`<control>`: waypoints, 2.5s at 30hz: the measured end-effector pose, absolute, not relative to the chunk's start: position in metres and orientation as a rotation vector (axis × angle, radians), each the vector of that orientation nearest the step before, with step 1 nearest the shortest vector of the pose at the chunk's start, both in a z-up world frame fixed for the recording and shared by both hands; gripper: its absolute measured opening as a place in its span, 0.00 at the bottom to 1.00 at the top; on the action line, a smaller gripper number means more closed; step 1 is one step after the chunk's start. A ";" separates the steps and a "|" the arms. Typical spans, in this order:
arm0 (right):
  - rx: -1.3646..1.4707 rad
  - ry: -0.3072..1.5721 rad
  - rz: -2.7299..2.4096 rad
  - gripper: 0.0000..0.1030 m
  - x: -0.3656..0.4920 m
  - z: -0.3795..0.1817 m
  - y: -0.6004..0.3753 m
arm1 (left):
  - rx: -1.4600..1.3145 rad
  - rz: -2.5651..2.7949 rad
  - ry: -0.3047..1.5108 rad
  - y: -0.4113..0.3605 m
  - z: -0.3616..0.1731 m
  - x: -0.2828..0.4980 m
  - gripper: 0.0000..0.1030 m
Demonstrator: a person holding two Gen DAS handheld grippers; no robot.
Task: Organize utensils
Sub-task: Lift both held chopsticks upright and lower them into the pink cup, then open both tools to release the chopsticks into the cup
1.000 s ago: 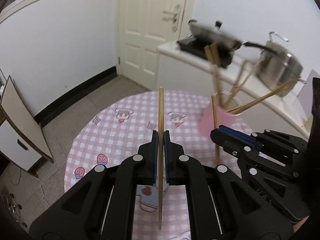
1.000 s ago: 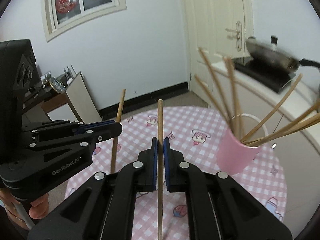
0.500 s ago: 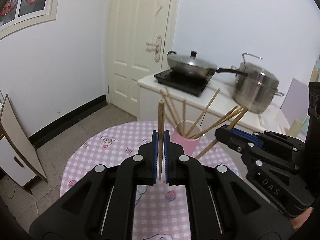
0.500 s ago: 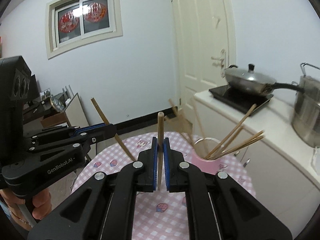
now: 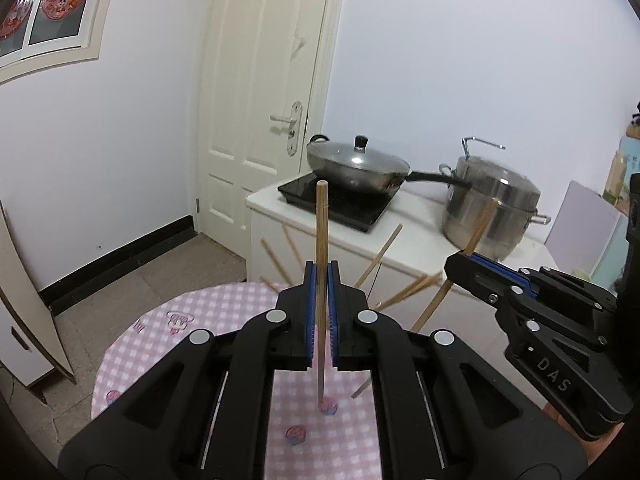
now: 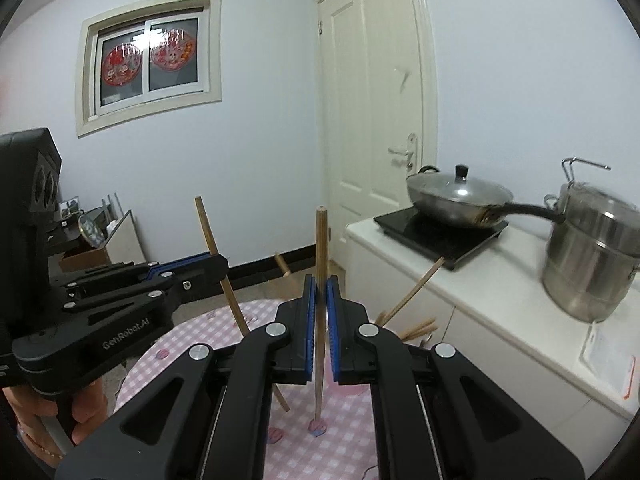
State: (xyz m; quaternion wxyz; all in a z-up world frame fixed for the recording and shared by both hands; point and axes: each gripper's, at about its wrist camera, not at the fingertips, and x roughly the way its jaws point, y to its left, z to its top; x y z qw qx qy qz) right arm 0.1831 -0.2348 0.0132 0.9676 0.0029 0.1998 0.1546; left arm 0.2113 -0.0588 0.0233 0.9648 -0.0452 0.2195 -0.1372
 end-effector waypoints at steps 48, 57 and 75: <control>0.028 0.311 0.256 0.04 0.260 -0.015 -0.247 | -0.107 -0.233 0.416 -0.094 -0.015 0.284 0.06; 0.023 0.381 0.267 0.04 0.251 -0.036 -0.244 | -0.091 -0.263 0.499 -0.094 -0.044 0.284 0.06; 0.000 0.454 0.260 0.05 0.245 -0.056 -0.237 | -0.060 -0.264 0.556 -0.090 -0.061 0.281 0.07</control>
